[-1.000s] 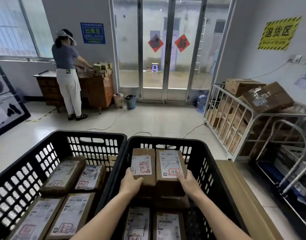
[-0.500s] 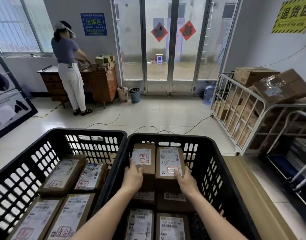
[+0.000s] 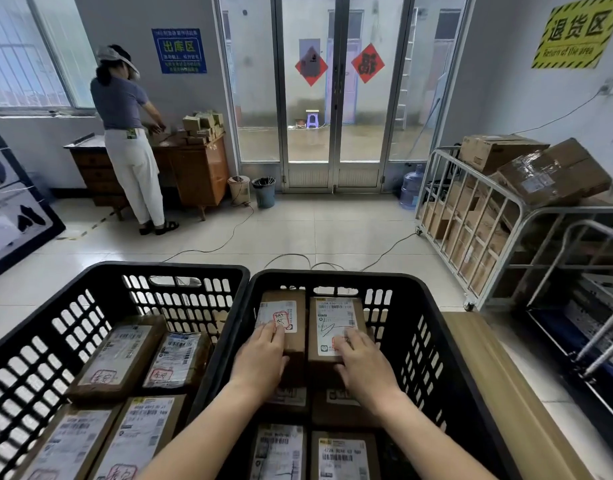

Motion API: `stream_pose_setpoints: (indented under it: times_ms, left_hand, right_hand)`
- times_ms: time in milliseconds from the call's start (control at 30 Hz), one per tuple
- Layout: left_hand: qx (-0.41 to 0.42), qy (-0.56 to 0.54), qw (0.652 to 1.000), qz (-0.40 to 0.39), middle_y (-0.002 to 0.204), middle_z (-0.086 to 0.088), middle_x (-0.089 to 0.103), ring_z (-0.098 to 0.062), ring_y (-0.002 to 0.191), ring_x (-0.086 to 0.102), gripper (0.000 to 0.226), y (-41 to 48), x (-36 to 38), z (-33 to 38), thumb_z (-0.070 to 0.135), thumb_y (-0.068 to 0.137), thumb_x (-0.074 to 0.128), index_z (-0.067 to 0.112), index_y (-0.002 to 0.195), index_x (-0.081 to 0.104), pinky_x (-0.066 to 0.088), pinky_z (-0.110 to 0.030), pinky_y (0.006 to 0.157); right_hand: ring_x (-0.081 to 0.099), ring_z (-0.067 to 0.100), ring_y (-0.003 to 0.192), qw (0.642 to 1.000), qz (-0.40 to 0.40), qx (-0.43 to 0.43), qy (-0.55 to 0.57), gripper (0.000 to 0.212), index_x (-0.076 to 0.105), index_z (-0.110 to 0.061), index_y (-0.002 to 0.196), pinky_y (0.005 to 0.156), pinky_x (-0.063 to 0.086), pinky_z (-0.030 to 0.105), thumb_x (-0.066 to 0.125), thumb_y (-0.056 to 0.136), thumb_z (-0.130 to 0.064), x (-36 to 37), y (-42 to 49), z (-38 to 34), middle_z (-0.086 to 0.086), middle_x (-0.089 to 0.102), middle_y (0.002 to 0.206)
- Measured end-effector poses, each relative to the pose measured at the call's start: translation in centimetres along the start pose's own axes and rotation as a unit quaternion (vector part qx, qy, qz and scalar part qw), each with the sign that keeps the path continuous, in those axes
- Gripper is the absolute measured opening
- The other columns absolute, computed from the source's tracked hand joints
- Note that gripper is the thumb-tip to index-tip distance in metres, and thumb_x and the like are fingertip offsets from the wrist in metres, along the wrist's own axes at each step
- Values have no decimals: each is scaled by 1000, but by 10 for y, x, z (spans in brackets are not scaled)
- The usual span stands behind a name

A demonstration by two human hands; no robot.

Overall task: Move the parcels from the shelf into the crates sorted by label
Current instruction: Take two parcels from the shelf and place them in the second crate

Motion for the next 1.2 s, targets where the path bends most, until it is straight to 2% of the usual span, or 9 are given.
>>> stream_pose_setpoints:
  times_ms: [67, 133, 200, 267, 333, 433, 567, 867, 1200]
  left_hand:
    - [2, 18, 1000, 2, 157, -8, 14, -21, 146, 10, 61, 2, 4, 0, 29, 98, 41, 10, 149, 13, 13, -30, 119]
    - [-2, 33, 999, -2, 158, -8, 12, -21, 147, 8, 61, 3, 7, 2, 30, 99, 39, 10, 149, 11, 13, -32, 120]
    - [-6, 44, 999, -7, 158, -9, 10, -22, 147, 7, 61, 3, 9, 4, 29, 99, 37, 9, 149, 9, 12, -32, 120]
    - [-13, 47, 999, -11, 159, -9, 8, -22, 147, 6, 61, 2, 7, 5, 30, 99, 37, 10, 149, 8, 11, -33, 119]
    - [-27, 40, 999, -22, 159, -7, 4, -21, 147, 4, 65, -1, 4, 5, 33, 98, 38, 11, 150, 5, 9, -33, 119]
    - [-39, 33, 998, -39, 159, -6, -4, -21, 147, -4, 74, -8, 0, 7, 41, 96, 40, 14, 150, -3, 3, -35, 120]
    - [-15, 34, 999, -25, 159, -7, -4, -20, 147, -5, 75, -22, -16, 10, 42, 96, 40, 14, 149, -5, 1, -35, 120]
    - [23, 0, 1000, 4, 159, -5, 6, -19, 147, 2, 73, -65, -39, 5, 40, 95, 43, 10, 150, 6, 4, -33, 120]
    - [119, -12, 992, 43, 155, -8, 23, -24, 145, 18, 63, -127, -80, 16, 40, 93, 48, 13, 146, 25, 17, -35, 119]
  right_hand:
    - [56, 27, 119, 1000, 11, -7, -9, 49, 61, -16, 112, 101, 44, 35, 80, 68, -24, 4, -1, 1, 8, 60, 122]
    - [67, 21, 99, 999, 30, 6, -30, 57, 66, -21, 98, 86, 53, 31, 90, 47, -31, 6, 0, 6, 2, 69, 103]
    - [64, 22, 106, 999, 26, 11, -38, 57, 64, -20, 105, 92, 51, 32, 86, 55, -32, 7, -2, 4, 4, 66, 111]
    - [45, 27, 129, 1000, 11, 4, -27, 50, 52, -15, 126, 109, 35, 36, 69, 80, -27, 4, -2, -2, 9, 51, 135]
    - [28, 26, 139, 999, -23, 14, -19, 46, 39, -15, 135, 115, 23, 35, 52, 92, -25, -1, 1, -4, 8, 35, 146]
    - [26, 24, 138, 998, -58, 34, -11, 46, 36, -17, 135, 116, 22, 35, 49, 93, -29, -12, -1, -7, 7, 32, 146]
    - [18, 24, 142, 997, -51, 41, -27, 61, 23, -16, 144, 119, 16, 35, 51, 92, -30, -27, -18, -7, 7, 22, 153]
    - [21, 22, 141, 995, -56, 65, -41, 65, 17, -13, 148, 117, 19, 34, 48, 94, -30, -57, -65, -25, 8, 25, 152]
    - [33, 27, 135, 987, -40, 148, -50, 49, 37, -10, 137, 113, 28, 36, 47, 94, -30, -93, -142, -64, 11, 36, 145]
Point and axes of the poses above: each hand's wrist, its own y-axis towards the middle knuckle, its own x-axis out of the palm, z = x × y, the point moved 10 cm from there along y, towards the middle knuckle
